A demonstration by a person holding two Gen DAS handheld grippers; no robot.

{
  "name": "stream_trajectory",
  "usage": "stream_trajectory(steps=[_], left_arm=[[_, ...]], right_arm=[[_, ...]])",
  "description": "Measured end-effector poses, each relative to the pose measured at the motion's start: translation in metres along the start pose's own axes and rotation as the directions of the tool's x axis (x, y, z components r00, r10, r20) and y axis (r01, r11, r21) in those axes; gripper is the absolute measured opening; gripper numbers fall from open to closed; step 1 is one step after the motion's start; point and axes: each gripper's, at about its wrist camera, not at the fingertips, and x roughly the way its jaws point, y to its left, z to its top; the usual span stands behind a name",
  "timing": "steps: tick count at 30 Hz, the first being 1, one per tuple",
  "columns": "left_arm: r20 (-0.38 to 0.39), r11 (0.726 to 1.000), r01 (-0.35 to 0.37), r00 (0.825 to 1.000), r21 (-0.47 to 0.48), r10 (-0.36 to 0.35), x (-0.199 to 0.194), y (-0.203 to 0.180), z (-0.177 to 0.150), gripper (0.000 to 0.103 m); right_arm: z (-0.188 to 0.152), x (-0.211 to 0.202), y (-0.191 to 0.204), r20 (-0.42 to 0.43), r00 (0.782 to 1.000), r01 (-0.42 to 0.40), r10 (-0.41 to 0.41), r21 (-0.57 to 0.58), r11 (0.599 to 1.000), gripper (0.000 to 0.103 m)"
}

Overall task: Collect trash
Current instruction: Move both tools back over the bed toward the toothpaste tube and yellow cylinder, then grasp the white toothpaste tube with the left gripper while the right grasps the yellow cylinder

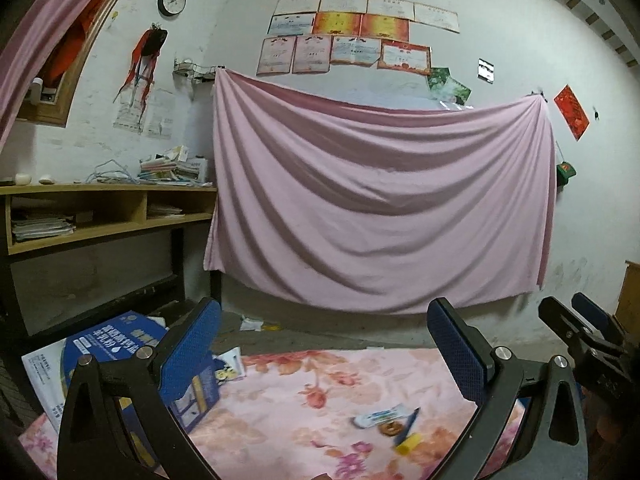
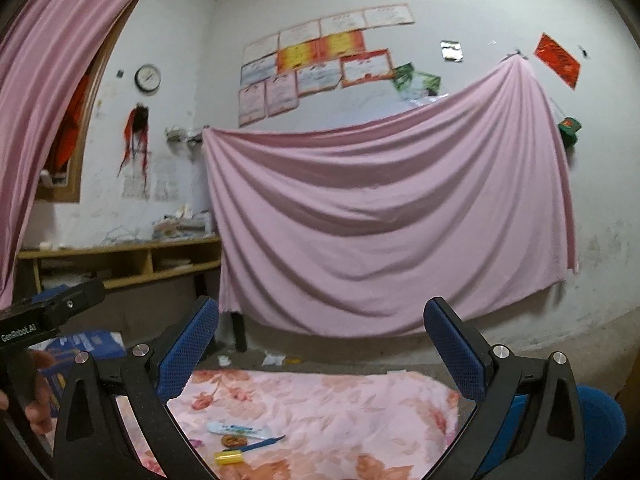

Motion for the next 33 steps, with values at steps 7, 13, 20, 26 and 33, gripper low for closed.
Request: stream_trajectory(steps=[7, 13, 20, 26, 33], left_arm=[[-0.076, 1.0, -0.011, 0.997, 0.004, 0.011, 0.008, 0.017, -0.02, 0.101], [-0.177, 1.0, -0.005, 0.984, 0.0, 0.005, 0.022, 0.026, -0.036, 0.101], [-0.307, 0.998, -0.007, 0.951, 0.057, 0.025, 0.049, 0.014, -0.053, 0.101], [-0.383, 0.998, -0.001, 0.923, 0.06, 0.024, 0.072, 0.011, -0.065, 0.1], [-0.455, 0.999, 0.014, 0.891, 0.041, 0.006, 0.091, 0.014, -0.07, 0.094]], right_arm=[[-0.015, 0.028, 0.015, -0.143, 0.988, -0.06, 0.058, -0.009, 0.998, 0.103], [-0.031, 0.048, 0.022, -0.311, 0.948, -0.081, 0.066, -0.034, 0.996, 0.103], [-0.048, 0.064, 0.02, -0.487, 0.868, -0.124, 0.098, -0.023, 0.992, 0.072], [-0.066, 0.072, 0.024, -0.619, 0.771, -0.188, 0.15, 0.004, 0.982, 0.06], [-0.084, 0.076, 0.043, -0.703, 0.687, -0.284, 0.185, -0.025, 0.959, 0.053]])
